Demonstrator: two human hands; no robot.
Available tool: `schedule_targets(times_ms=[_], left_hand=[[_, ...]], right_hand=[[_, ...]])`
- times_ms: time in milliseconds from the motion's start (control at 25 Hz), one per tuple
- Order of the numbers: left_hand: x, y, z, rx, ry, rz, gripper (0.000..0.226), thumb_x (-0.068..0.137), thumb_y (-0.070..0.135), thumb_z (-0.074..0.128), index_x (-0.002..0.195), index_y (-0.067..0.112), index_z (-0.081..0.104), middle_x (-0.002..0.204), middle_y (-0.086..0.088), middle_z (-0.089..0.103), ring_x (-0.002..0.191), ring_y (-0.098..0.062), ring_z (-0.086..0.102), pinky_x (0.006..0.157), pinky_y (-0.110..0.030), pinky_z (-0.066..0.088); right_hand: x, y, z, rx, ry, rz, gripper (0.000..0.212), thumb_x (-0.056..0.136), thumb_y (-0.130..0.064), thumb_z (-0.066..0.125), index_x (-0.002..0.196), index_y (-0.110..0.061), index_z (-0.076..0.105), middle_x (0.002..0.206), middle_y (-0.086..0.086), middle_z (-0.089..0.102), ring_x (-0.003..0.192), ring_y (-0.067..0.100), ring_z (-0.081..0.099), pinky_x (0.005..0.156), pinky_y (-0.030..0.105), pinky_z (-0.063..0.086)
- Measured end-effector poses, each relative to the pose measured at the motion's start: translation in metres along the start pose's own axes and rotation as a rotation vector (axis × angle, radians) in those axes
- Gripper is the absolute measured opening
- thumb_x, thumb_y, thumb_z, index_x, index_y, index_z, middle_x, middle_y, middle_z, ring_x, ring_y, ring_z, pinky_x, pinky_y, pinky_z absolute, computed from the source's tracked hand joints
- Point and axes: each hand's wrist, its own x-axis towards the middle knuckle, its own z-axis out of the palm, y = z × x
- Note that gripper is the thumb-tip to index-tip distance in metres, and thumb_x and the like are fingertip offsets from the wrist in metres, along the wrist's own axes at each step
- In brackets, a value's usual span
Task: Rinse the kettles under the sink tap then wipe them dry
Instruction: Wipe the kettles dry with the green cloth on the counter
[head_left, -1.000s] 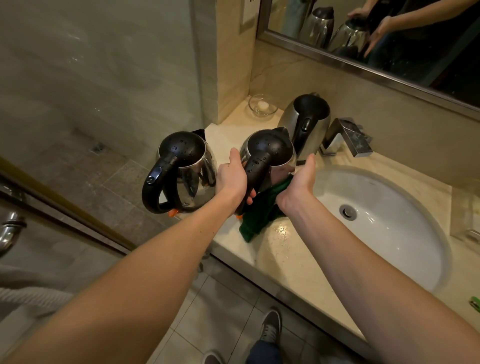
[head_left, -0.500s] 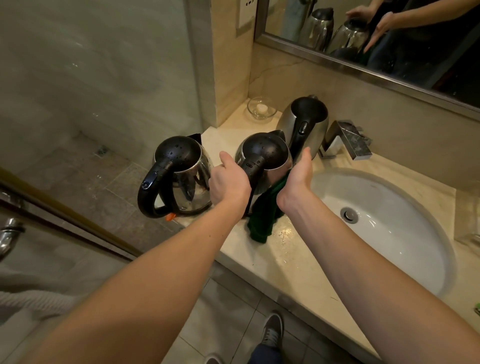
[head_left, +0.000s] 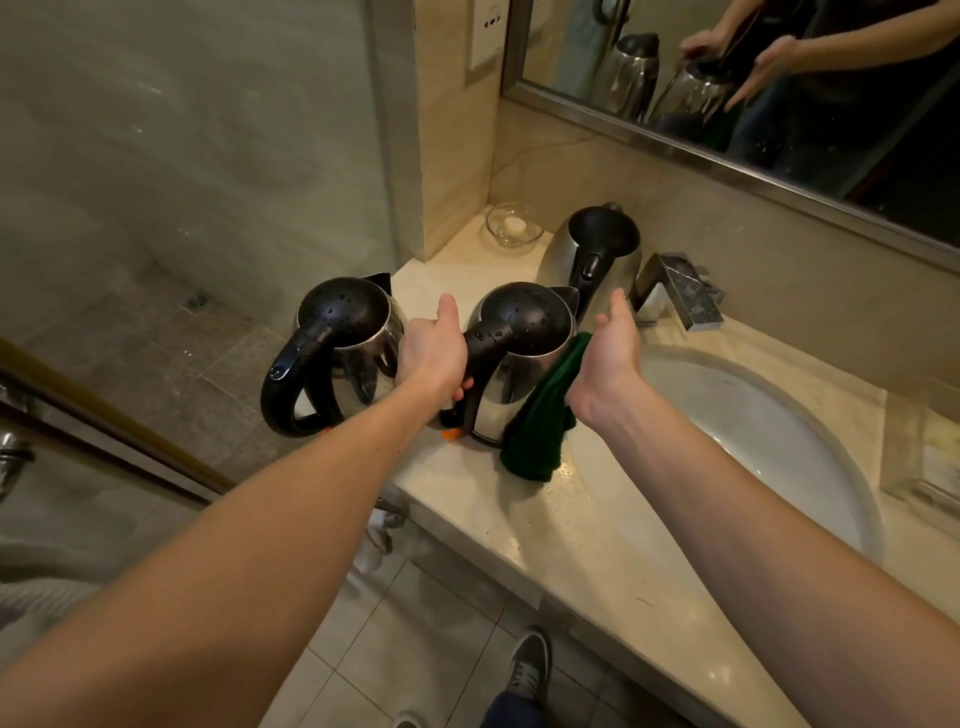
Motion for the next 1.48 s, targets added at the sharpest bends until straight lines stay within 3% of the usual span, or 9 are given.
schedule_targets(times_ms=[200, 320, 440, 760, 880, 1040, 1200, 1360, 1480], left_hand=[[0.005, 0.001, -0.001, 0.045, -0.068, 0.001, 0.055, 0.105, 0.055, 0.031, 0.084, 0.008, 0.052, 0.073, -0.014, 0.065, 0.055, -0.024, 0.062, 0.043, -0.026, 0.045], [0.005, 0.002, -0.003, 0.055, -0.079, -0.003, 0.056, 0.104, 0.055, 0.031, 0.085, 0.008, 0.053, 0.071, -0.014, 0.065, 0.054, -0.024, 0.061, 0.045, -0.026, 0.046], [0.007, 0.003, -0.005, 0.073, -0.094, 0.003, 0.053, 0.105, 0.055, 0.032, 0.085, 0.009, 0.051, 0.072, -0.013, 0.063, 0.053, -0.022, 0.060, 0.043, -0.026, 0.045], [0.016, 0.007, -0.009, 0.156, -0.186, 0.051, 0.054, 0.105, 0.056, 0.035, 0.094, 0.006, 0.050, 0.064, -0.011, 0.057, 0.030, -0.011, 0.050, 0.035, -0.023, 0.040], [0.016, 0.008, -0.010, 0.195, -0.216, 0.072, 0.054, 0.105, 0.055, 0.035, 0.094, 0.005, 0.050, 0.062, -0.011, 0.057, 0.027, -0.010, 0.048, 0.036, -0.023, 0.041], [0.024, 0.006, -0.011, 0.207, -0.223, 0.092, 0.054, 0.104, 0.056, 0.037, 0.086, 0.007, 0.050, 0.055, -0.011, 0.058, 0.030, -0.013, 0.050, 0.039, -0.024, 0.042], [0.027, 0.006, -0.012, 0.201, -0.262, 0.110, 0.054, 0.103, 0.056, 0.039, 0.077, 0.010, 0.046, 0.050, -0.010, 0.055, 0.030, -0.016, 0.047, 0.039, -0.025, 0.040], [0.030, 0.007, -0.013, 0.202, -0.322, 0.154, 0.056, 0.103, 0.054, 0.042, 0.067, 0.012, 0.041, 0.042, -0.008, 0.049, 0.034, -0.022, 0.045, 0.038, -0.026, 0.037], [0.032, 0.009, -0.013, 0.223, -0.392, 0.195, 0.058, 0.104, 0.053, 0.042, 0.062, 0.012, 0.039, 0.039, -0.008, 0.048, 0.031, -0.022, 0.042, 0.040, -0.028, 0.037]], right_hand=[[0.017, 0.006, -0.001, -0.018, 0.046, -0.045, 0.041, 0.103, -0.053, 0.033, 0.125, -0.028, 0.057, 0.098, -0.006, 0.055, 0.121, 0.018, 0.047, 0.118, 0.042, 0.027], [0.031, 0.021, -0.008, 0.030, 0.083, 0.032, 0.049, 0.100, -0.058, 0.038, 0.131, -0.023, 0.055, 0.101, -0.005, 0.060, 0.121, 0.019, 0.055, 0.112, 0.040, 0.038], [0.048, 0.030, -0.020, 0.084, 0.064, 0.104, 0.041, 0.096, -0.062, 0.046, 0.102, -0.022, 0.052, 0.092, -0.001, 0.067, 0.094, 0.014, 0.063, 0.089, 0.031, 0.049], [0.043, 0.004, -0.031, 0.015, -0.056, -0.019, 0.060, 0.101, -0.059, 0.032, 0.148, -0.023, 0.038, 0.099, -0.006, 0.062, 0.088, 0.018, 0.067, 0.102, 0.047, 0.049], [0.046, 0.000, -0.033, -0.007, -0.135, -0.068, 0.070, 0.101, -0.061, 0.027, 0.158, -0.024, 0.016, 0.155, 0.000, 0.039, 0.136, 0.026, 0.046, 0.113, 0.053, 0.037], [0.076, 0.019, -0.044, -0.110, -0.146, -0.041, 0.076, 0.097, -0.070, 0.021, 0.157, -0.024, 0.025, 0.158, 0.001, 0.037, 0.147, 0.024, 0.032, 0.122, 0.049, 0.021], [0.098, 0.025, -0.055, -0.194, -0.105, 0.020, 0.080, 0.092, -0.076, 0.021, 0.152, -0.024, 0.035, 0.146, 0.002, 0.053, 0.132, 0.020, 0.049, 0.108, 0.039, 0.040], [0.090, 0.017, -0.063, -0.219, -0.219, 0.064, 0.076, 0.095, -0.073, 0.018, 0.139, -0.018, 0.046, 0.131, 0.003, 0.065, 0.103, 0.015, 0.068, 0.064, 0.025, 0.055], [0.086, 0.001, -0.068, -0.213, -0.355, 0.054, 0.083, 0.095, -0.073, 0.014, 0.148, -0.014, 0.039, 0.142, 0.009, 0.057, 0.102, 0.021, 0.070, 0.070, 0.037, 0.059]])
